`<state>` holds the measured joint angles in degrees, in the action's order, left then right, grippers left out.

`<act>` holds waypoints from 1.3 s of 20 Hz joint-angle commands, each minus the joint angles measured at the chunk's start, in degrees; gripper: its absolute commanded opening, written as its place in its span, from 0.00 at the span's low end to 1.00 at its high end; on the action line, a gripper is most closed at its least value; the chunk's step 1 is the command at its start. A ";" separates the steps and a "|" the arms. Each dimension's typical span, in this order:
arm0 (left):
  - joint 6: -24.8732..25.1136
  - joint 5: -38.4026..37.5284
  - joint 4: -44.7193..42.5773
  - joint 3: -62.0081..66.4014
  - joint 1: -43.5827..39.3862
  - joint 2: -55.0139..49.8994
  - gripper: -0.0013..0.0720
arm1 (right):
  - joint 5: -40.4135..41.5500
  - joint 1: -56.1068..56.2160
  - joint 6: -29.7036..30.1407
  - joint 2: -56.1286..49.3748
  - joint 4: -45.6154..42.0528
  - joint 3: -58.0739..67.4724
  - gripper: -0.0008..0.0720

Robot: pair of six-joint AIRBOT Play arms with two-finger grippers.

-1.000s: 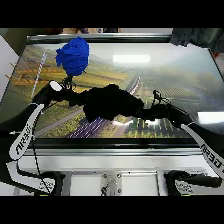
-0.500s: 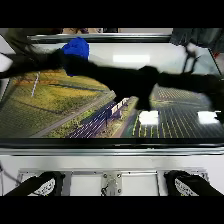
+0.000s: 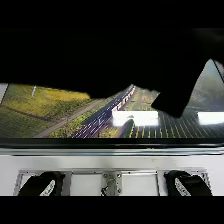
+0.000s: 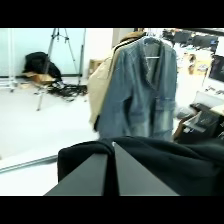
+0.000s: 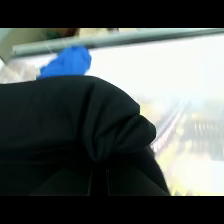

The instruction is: Fold the clothes and pants, and hang the long-sleeved shirts on hangers.

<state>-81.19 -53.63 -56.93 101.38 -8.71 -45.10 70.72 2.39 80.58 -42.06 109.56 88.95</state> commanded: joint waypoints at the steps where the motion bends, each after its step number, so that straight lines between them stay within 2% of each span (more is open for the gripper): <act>1: -2.80 -7.54 -5.27 0.48 -0.94 -4.61 0.03 | 8.33 0.50 -2.60 -2.84 2.03 -5.42 0.03; 3: -3.85 -14.62 -8.22 -0.37 -0.96 -11.30 0.03 | 6.78 2.27 -2.56 -7.32 2.10 -12.31 0.03; 6: -7.54 -14.73 -14.67 -10.10 -0.94 -17.66 0.03 | 0.07 3.23 -0.26 -18.47 2.21 -19.04 0.03; 9: -9.29 -13.97 -17.40 -22.34 -0.94 -22.80 0.03 | -11.04 1.53 0.66 -31.65 3.98 -17.18 0.05; 10: -9.27 -13.05 -17.40 -25.77 -0.94 -24.50 0.03 | -13.40 0.35 0.68 -34.99 6.91 -15.43 0.31; 11: -9.27 -12.31 -17.40 -28.02 -0.94 -26.14 0.03 | -14.49 -1.31 2.43 -37.64 11.23 -13.38 0.76; 12: -9.27 -11.69 -17.75 -29.81 -0.85 -27.58 0.03 | -14.62 -2.91 5.42 -38.86 14.91 -11.87 0.92; 14: -9.29 -11.74 -18.10 -31.30 -0.22 -29.73 0.03 | -13.49 -4.96 8.87 -37.59 15.50 -11.52 0.90; 16: -9.27 -11.69 -18.12 -31.30 0.50 -30.95 0.03 | -7.54 -4.81 9.66 -34.10 8.41 -14.03 0.90; 18: -9.27 -11.02 -18.14 -31.30 0.48 -31.01 0.03 | -4.50 -3.28 8.50 -29.51 2.54 -22.40 0.90; 22: -9.27 -10.29 -18.10 -31.30 0.24 -31.01 0.03 | -12.17 -1.57 5.60 -24.26 5.40 -41.18 0.90; 26: -9.27 -10.91 -18.12 -31.30 0.24 -31.01 0.03 | -20.28 -1.62 5.53 -25.38 6.97 -44.92 0.90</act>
<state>-90.43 -64.29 -75.05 70.15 -8.45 -76.01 56.58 0.56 86.54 -67.59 115.33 48.12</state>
